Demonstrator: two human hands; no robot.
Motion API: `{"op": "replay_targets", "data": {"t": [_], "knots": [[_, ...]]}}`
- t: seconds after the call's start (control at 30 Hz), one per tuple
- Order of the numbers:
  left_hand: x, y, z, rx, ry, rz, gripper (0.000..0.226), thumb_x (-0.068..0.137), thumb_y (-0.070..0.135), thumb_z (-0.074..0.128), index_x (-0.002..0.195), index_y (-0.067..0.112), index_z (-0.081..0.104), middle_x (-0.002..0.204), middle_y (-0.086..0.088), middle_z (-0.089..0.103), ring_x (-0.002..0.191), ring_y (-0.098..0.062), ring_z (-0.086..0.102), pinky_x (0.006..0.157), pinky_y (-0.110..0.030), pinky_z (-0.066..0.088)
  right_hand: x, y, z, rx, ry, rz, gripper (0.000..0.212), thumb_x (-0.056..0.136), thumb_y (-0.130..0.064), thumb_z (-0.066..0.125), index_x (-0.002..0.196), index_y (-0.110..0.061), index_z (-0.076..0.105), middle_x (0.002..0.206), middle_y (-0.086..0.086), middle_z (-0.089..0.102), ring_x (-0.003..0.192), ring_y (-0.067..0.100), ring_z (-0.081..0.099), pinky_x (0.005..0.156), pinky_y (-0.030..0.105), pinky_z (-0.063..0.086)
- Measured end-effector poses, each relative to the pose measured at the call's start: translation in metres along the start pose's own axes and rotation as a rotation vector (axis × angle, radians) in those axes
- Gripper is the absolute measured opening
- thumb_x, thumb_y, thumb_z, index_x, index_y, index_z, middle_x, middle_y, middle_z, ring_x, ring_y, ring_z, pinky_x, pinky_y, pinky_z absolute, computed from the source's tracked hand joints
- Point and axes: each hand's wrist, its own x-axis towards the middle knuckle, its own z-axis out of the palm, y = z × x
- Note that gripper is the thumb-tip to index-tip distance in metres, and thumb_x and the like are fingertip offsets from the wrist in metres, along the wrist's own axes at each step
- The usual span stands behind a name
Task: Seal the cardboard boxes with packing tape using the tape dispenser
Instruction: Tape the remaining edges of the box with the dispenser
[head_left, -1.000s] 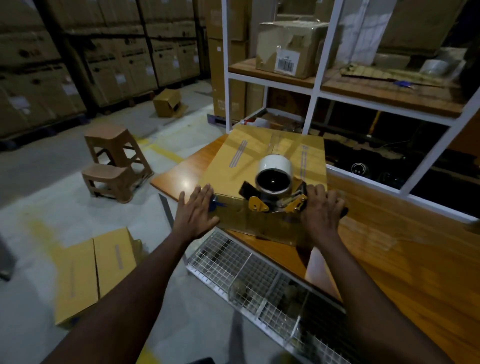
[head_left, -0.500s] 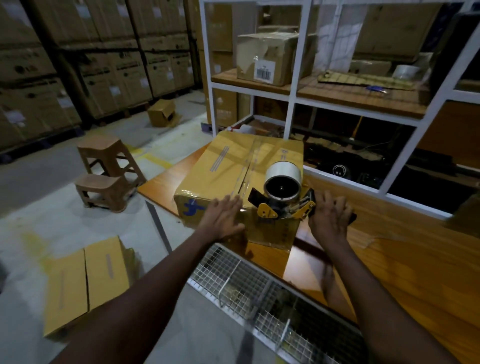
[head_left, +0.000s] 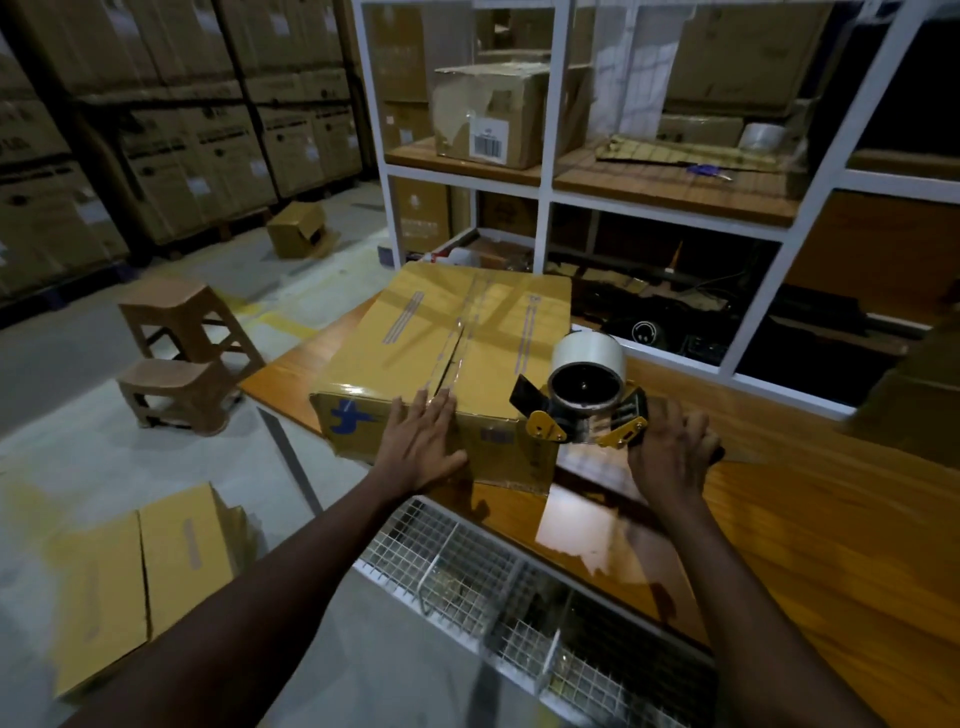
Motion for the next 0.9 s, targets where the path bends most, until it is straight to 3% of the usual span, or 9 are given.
{"op": "replay_targets", "data": {"t": [0.1, 0.23, 0.33, 0.53, 0.9], "knots": [[0.013, 0.024, -0.005, 0.04, -0.021, 0.113, 0.089, 0.086, 0.069, 0.009, 0.157, 0.018, -0.006, 0.165, -0.004, -0.006, 0.152, -0.024, -0.003, 0.12, -0.049, -0.002, -0.002, 0.001, 0.001, 0.022, -0.002, 0.016, 0.05, 0.075, -0.01, 0.071, 0.123, -0.013, 0.056, 0.117, 0.012, 0.056, 0.099, 0.036, 0.044, 0.084, 0.044, 0.034], [0.027, 0.057, -0.01, 0.018, -0.048, 0.206, 0.08, 0.098, 0.058, 0.03, 0.158, 0.013, 0.0, 0.165, -0.007, -0.001, 0.152, -0.024, 0.002, 0.122, -0.044, 0.006, -0.005, 0.001, 0.003, 0.02, -0.037, 0.037, 0.053, 0.077, -0.012, 0.071, 0.127, -0.014, 0.052, 0.121, 0.011, 0.054, 0.101, 0.035, 0.044, 0.085, 0.044, 0.034], [0.026, 0.055, -0.006, 0.04, -0.037, 0.207, 0.083, 0.096, 0.06, 0.027, 0.157, 0.013, -0.002, 0.165, -0.008, -0.002, 0.152, -0.024, 0.002, 0.123, -0.043, 0.007, -0.005, 0.003, 0.002, 0.01, -0.05, 0.02, 0.055, 0.078, -0.015, 0.071, 0.129, -0.015, 0.05, 0.122, 0.01, 0.053, 0.102, 0.035, 0.043, 0.085, 0.044, 0.034], [0.024, 0.053, -0.005, 0.042, -0.016, 0.225, 0.1, 0.074, 0.069, -0.002, 0.157, 0.015, -0.002, 0.165, -0.007, -0.003, 0.152, -0.023, 0.002, 0.121, -0.041, 0.005, -0.011, 0.01, 0.004, 0.075, -0.002, 0.007, 0.053, 0.076, -0.007, 0.07, 0.125, -0.014, 0.052, 0.117, 0.01, 0.054, 0.098, 0.033, 0.044, 0.082, 0.044, 0.034], [0.023, 0.051, 0.001, -0.011, 0.017, 0.212, 0.099, 0.073, 0.071, 0.0, 0.157, 0.018, -0.003, 0.165, -0.003, -0.003, 0.152, -0.021, 0.004, 0.122, -0.04, 0.005, -0.034, 0.066, 0.007, 0.115, -0.005, 0.122, 0.054, 0.073, -0.005, 0.073, 0.122, -0.013, 0.053, 0.118, 0.012, 0.053, 0.102, 0.034, 0.042, 0.085, 0.045, 0.031]]}}
